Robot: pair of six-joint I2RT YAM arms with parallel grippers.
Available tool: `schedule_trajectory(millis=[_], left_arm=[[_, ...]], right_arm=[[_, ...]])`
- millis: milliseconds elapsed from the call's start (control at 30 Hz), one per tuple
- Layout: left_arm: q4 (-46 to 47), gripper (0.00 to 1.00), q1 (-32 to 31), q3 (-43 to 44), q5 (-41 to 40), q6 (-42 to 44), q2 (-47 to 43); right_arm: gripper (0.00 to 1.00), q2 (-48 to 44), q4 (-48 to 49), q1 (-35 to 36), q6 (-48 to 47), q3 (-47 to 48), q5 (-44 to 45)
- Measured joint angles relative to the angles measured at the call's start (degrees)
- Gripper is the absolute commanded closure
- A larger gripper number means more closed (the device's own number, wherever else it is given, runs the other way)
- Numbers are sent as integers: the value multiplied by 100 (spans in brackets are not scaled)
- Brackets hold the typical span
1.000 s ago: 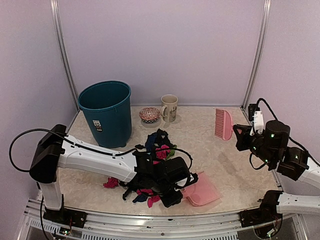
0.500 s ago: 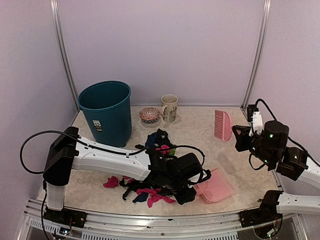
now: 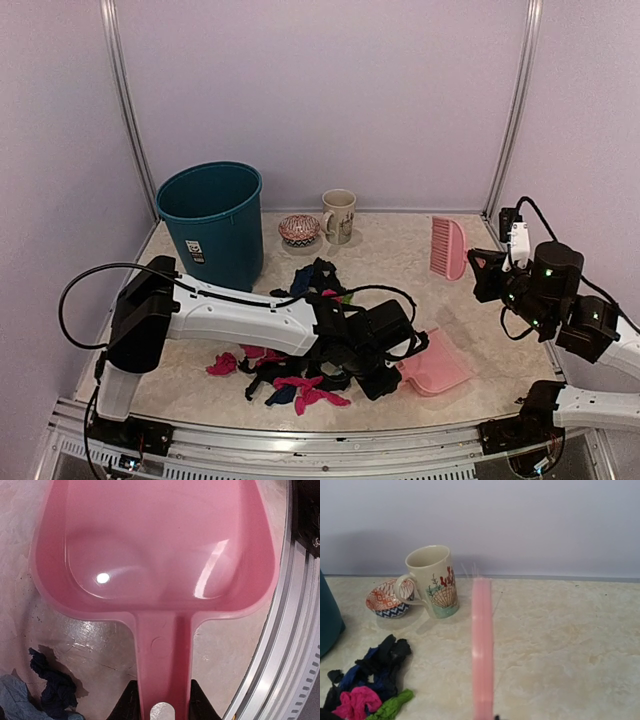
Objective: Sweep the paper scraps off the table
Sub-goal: Place the dustpan at the center of the board.
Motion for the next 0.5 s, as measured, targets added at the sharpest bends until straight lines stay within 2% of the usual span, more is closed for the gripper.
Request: schedule_trajectory(millis=[267,500], left_arm=[[42,86,11,52,-203,39,254],[76,59,-4,59,-417,66,282]], right_arm=[[100,-216,-116,0,-11,-2,48],[100,-249,-177,0,-11,0,61]])
